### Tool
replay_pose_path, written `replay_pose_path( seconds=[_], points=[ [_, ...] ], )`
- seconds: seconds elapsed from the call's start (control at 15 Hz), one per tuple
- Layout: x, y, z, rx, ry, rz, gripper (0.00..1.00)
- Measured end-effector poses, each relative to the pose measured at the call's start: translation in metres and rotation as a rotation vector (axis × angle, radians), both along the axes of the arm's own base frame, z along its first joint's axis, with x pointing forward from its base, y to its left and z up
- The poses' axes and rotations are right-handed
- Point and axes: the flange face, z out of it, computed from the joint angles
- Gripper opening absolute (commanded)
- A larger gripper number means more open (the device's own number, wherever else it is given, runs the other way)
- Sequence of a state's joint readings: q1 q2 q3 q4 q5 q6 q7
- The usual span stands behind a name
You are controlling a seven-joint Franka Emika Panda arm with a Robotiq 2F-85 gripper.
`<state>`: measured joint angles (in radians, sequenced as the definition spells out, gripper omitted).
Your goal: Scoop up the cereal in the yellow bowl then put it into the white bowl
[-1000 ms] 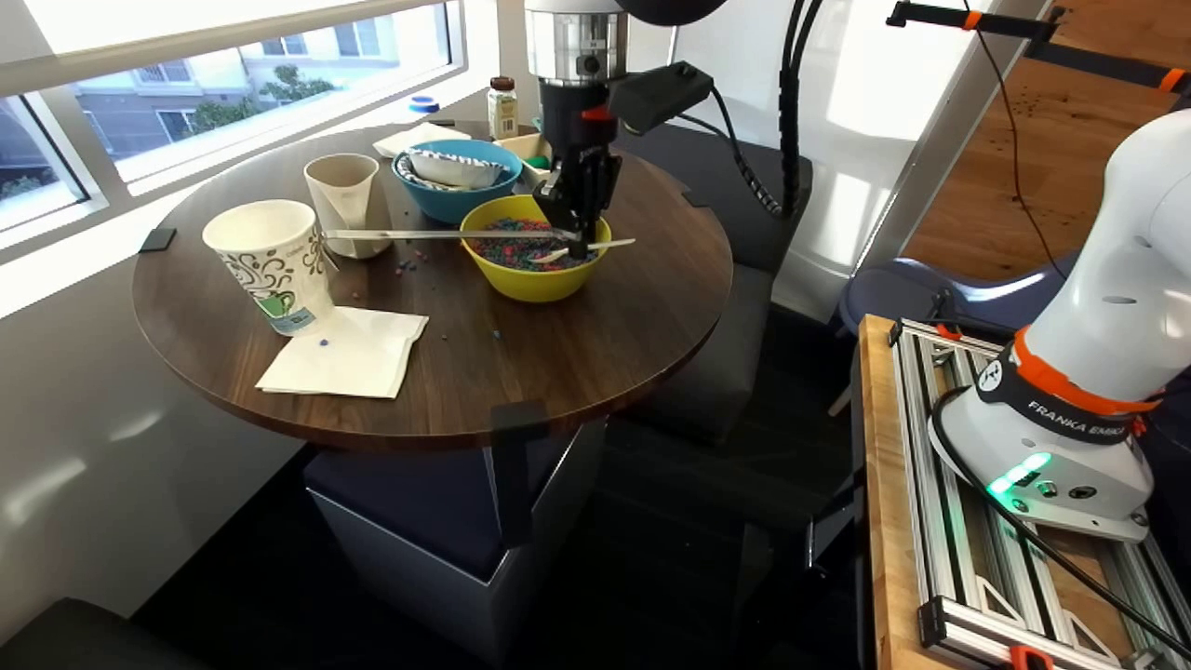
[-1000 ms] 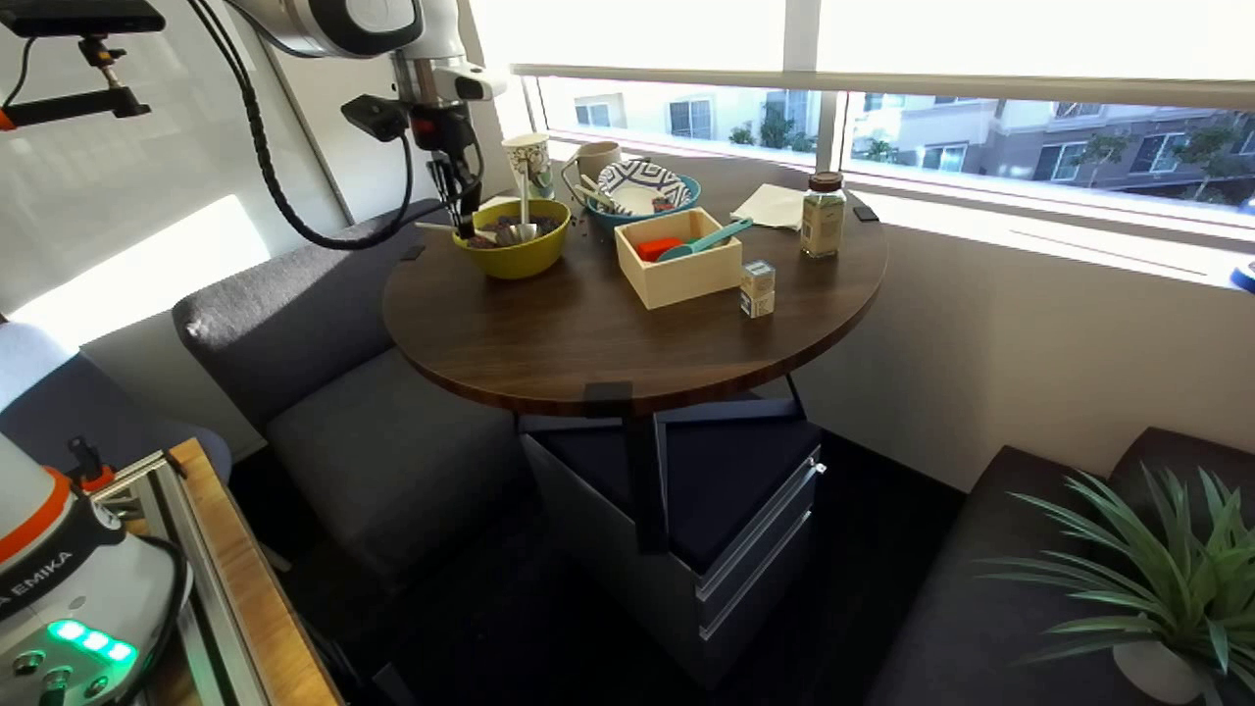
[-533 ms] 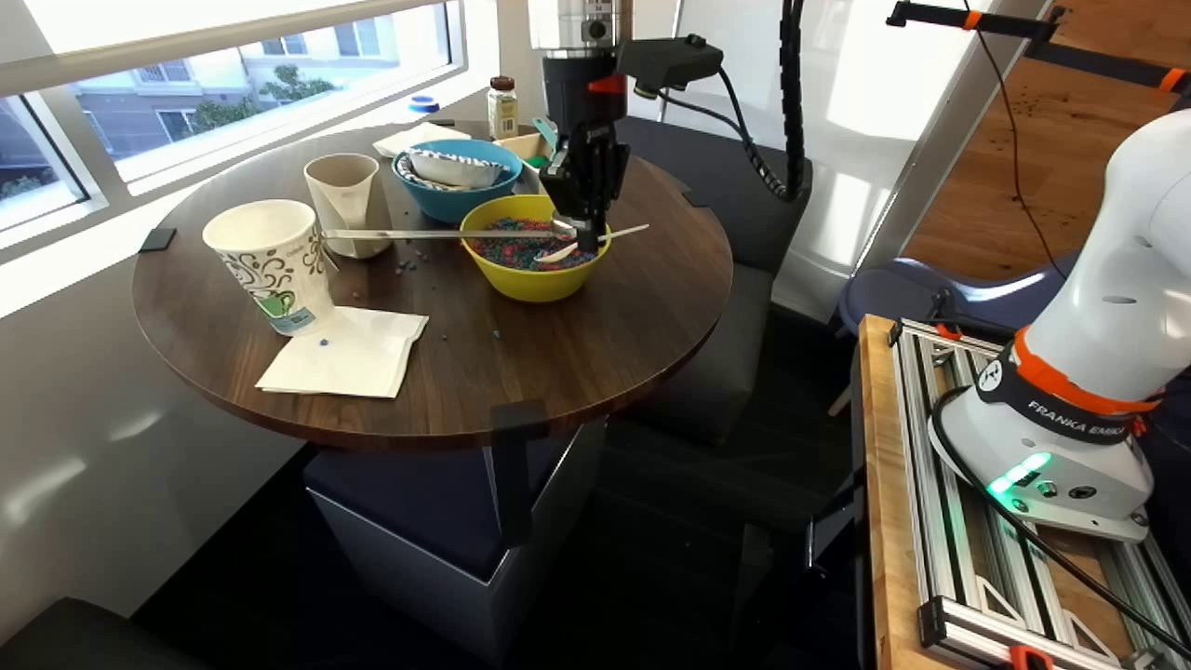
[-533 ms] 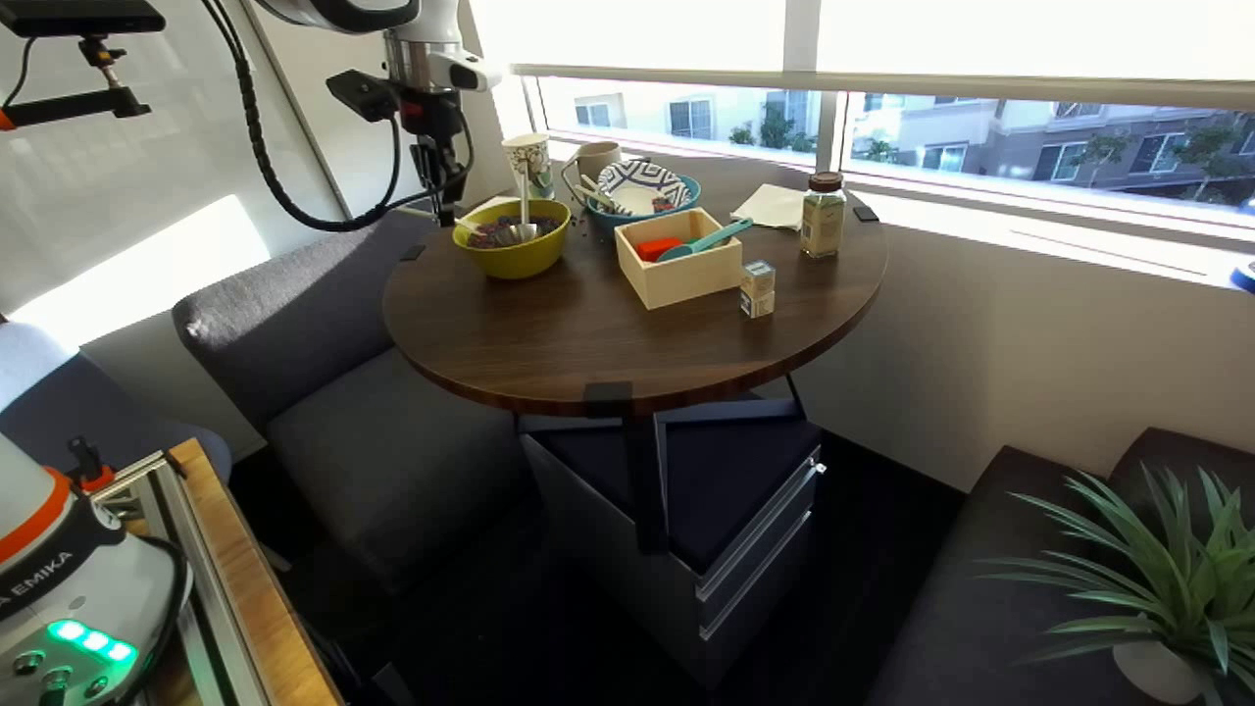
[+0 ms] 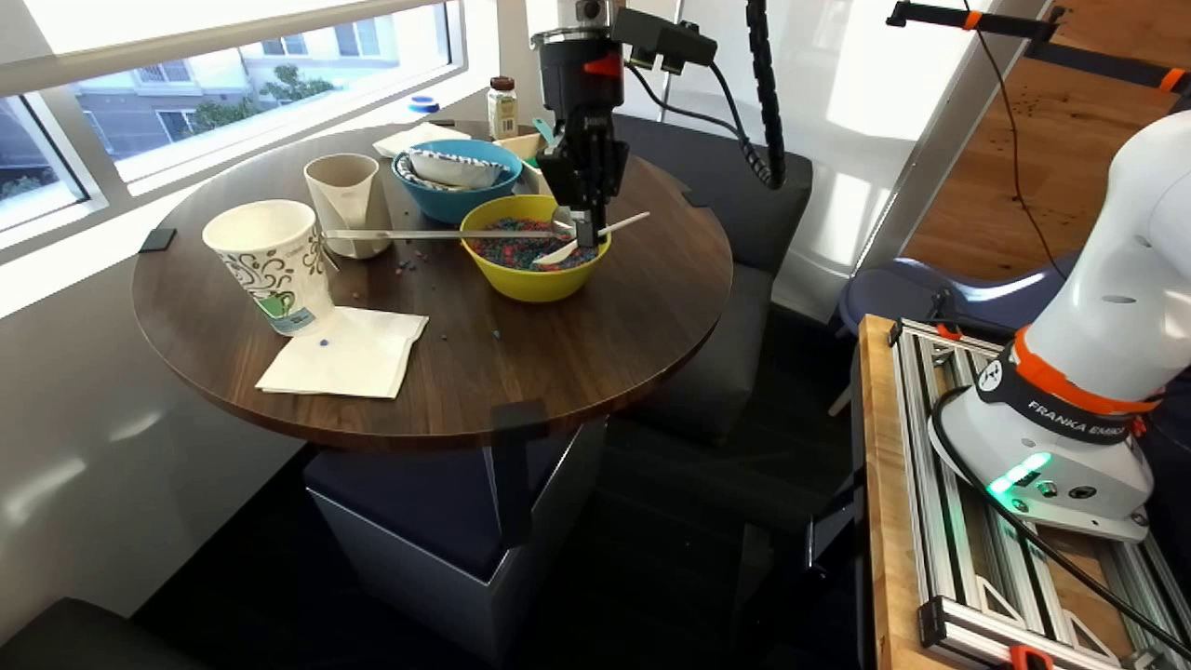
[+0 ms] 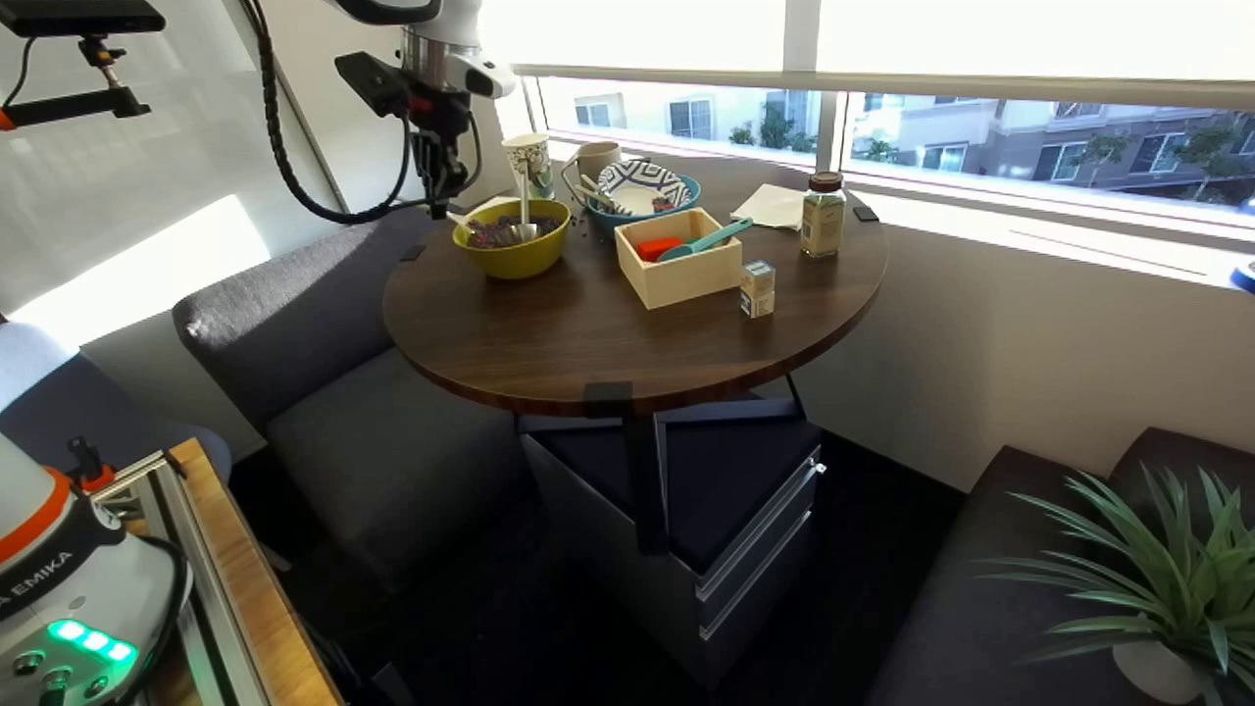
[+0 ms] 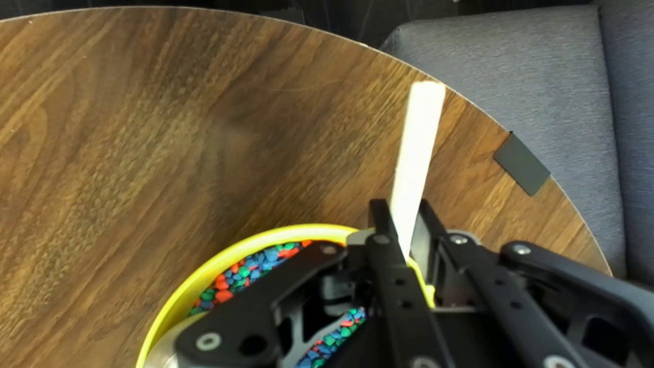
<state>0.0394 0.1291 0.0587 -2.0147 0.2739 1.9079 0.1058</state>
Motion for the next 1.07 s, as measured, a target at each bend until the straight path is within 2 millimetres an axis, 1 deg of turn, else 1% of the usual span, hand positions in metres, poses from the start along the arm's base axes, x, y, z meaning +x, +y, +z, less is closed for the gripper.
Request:
replay_pose_path(
  seconds=[0.4,1.07],
  points=[
    [0.016,-0.008,-0.021,0.056,0.034,-0.013,0.04],
    [0.03,-0.017,-0.034,0.059,0.036,-0.03,0.04]
  ],
)
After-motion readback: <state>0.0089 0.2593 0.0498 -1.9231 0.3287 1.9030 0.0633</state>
